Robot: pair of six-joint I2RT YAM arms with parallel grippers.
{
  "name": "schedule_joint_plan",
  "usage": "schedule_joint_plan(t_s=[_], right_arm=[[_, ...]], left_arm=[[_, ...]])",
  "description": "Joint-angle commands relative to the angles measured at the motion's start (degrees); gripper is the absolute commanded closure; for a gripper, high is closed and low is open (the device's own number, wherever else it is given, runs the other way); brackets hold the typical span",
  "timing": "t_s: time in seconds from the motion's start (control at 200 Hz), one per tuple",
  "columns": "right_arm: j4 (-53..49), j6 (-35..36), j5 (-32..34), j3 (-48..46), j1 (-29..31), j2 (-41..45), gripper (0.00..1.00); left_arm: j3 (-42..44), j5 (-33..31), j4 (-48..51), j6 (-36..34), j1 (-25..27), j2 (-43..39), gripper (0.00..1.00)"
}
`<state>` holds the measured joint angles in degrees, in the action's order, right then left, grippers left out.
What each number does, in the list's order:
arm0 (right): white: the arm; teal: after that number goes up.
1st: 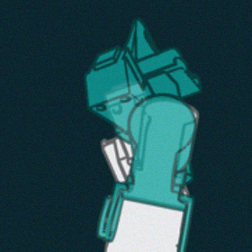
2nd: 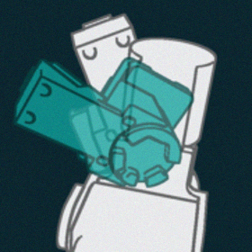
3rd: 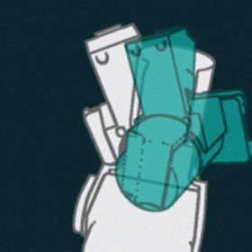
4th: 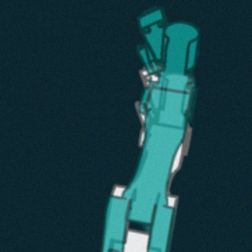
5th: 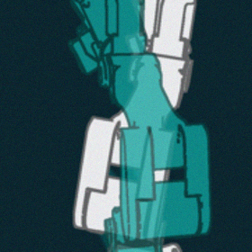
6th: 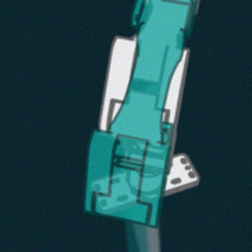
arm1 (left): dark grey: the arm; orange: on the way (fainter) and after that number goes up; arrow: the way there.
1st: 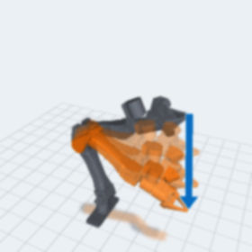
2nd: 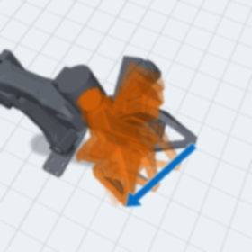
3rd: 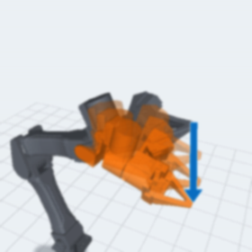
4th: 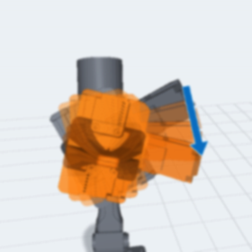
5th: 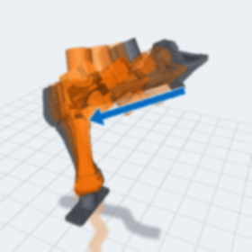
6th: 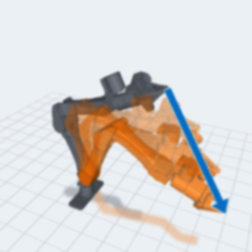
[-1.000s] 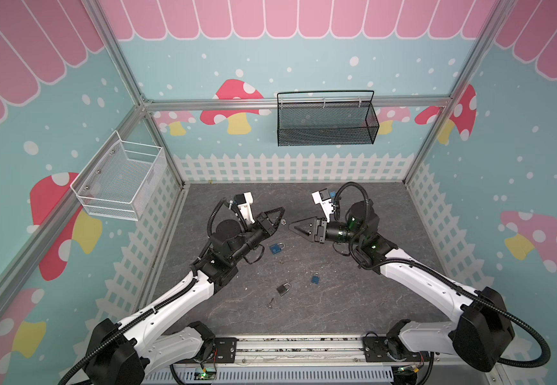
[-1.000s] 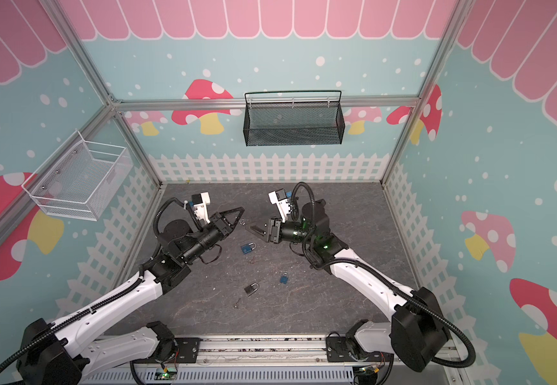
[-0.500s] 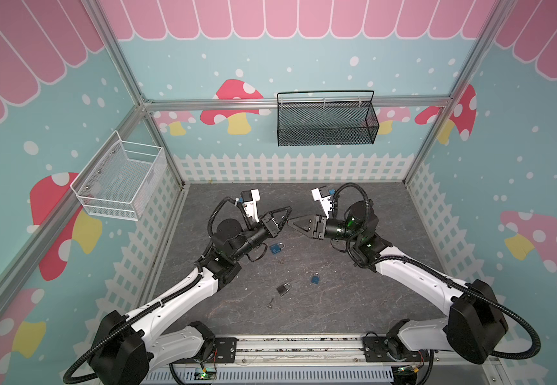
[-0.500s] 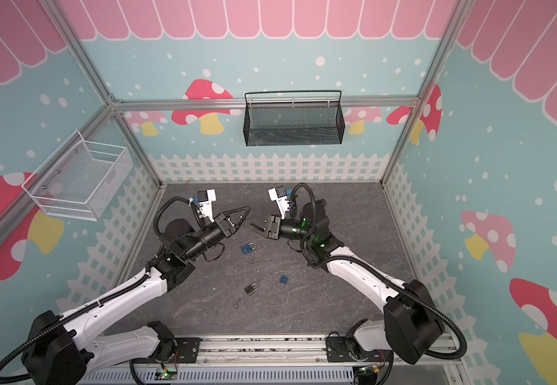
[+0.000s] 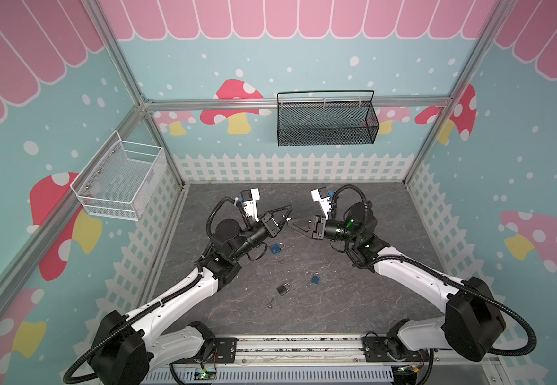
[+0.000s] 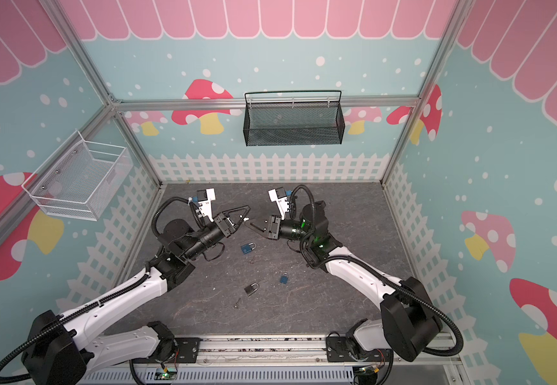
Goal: Unlock with the key
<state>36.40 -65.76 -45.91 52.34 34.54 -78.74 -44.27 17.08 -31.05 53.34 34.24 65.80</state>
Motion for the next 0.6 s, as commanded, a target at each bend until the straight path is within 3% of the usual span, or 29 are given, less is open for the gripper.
schedule_joint_plan(t_s=[0.0,0.33,0.595], right_arm=[[2.80,-1.41,-0.07,-0.30,-0.13,-0.29,0.82],[3.86,-1.97,-0.10,0.11,-0.18,-0.63,0.82],[3.68,-1.53,0.38,-0.55,-0.25,-0.49,0.92]], left_arm=[[-1.25,1.45,-1.88,-0.22,-0.17,0.55,1.00],[-1.51,2.59,-2.00,-0.17,-0.15,1.17,1.00],[-1.74,2.61,-2.00,-0.51,-0.06,1.13,1.00]])
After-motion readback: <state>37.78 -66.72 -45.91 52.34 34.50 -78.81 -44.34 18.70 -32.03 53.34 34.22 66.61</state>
